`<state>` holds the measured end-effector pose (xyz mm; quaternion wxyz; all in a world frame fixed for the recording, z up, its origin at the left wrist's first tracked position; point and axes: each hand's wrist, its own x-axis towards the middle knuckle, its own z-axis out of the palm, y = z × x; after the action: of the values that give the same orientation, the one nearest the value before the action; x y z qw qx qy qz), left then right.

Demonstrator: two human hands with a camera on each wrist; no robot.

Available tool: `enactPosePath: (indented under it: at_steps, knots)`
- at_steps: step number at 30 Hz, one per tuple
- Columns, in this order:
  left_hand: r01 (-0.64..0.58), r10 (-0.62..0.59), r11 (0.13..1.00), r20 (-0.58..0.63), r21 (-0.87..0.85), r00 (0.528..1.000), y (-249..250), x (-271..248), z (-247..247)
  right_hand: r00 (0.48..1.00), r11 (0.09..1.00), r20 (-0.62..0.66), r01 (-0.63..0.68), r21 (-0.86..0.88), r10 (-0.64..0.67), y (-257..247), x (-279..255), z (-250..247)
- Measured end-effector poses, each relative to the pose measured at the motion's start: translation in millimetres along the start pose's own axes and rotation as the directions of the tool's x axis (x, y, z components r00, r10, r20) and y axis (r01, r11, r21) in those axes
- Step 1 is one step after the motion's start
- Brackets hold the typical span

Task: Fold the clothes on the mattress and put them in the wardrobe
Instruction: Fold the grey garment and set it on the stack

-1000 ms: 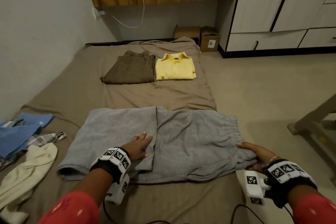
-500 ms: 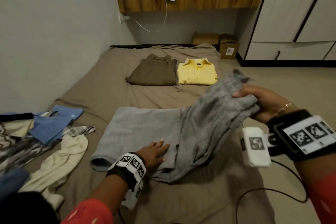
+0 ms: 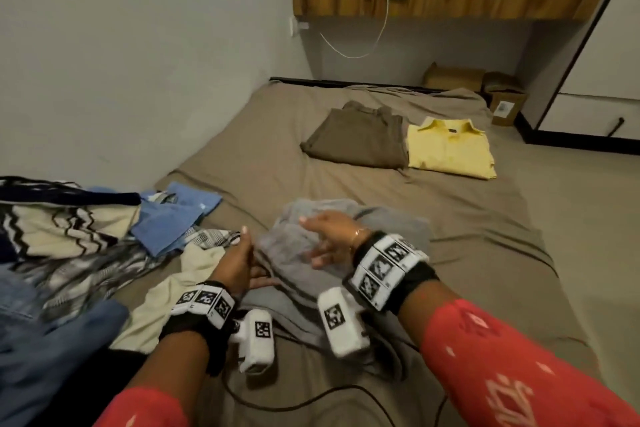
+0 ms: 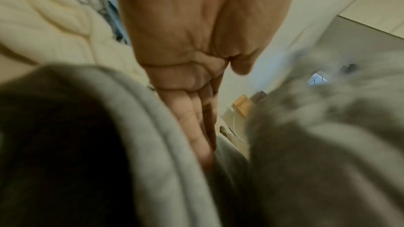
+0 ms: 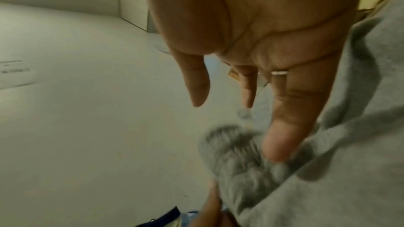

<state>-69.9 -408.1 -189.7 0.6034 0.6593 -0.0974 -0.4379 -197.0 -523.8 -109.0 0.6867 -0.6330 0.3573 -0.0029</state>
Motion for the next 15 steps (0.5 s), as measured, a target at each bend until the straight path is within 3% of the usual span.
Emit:
enactPosePath:
  at_steps: [3, 5, 7, 9, 12, 15]
  knots:
    - [0.075, -0.075, 0.996, 0.004, 0.045, 0.997, -7, 1, -3, 0.996, 0.995, -0.078, 0.034, -0.09, -0.041, 40, -1, -31]
    - [0.013, -0.009, 0.997, -0.041, 0.081, 0.999, -10, 1, -3, 0.97, 0.948, -0.18, 0.106, -0.3, -0.165, 60, -7, -61]
    - [-0.065, 0.074, 0.987, -0.057, 0.147, 0.996, -14, 5, -6, 0.939, 0.828, -0.214, 0.111, -0.549, -0.268, 72, -16, -86]
    - [-0.145, 0.157, 0.965, -0.041, 0.217, 0.987, -14, -1, -9, 0.956, 0.681, -0.147, 0.069, -0.729, -0.254, 75, -28, -106]
    - [-0.214, 0.229, 0.933, -0.019, 0.289, 0.973, -13, -14, -21, 0.983, 0.295, -0.04, 0.015, -0.955, -0.178, 72, -41, -121]
    - [-0.174, 0.193, 0.908, -0.012, 0.381, 0.981, -24, -16, -32, 0.993, 0.172, 0.092, 0.105, -0.98, -0.079, 88, -43, -116]
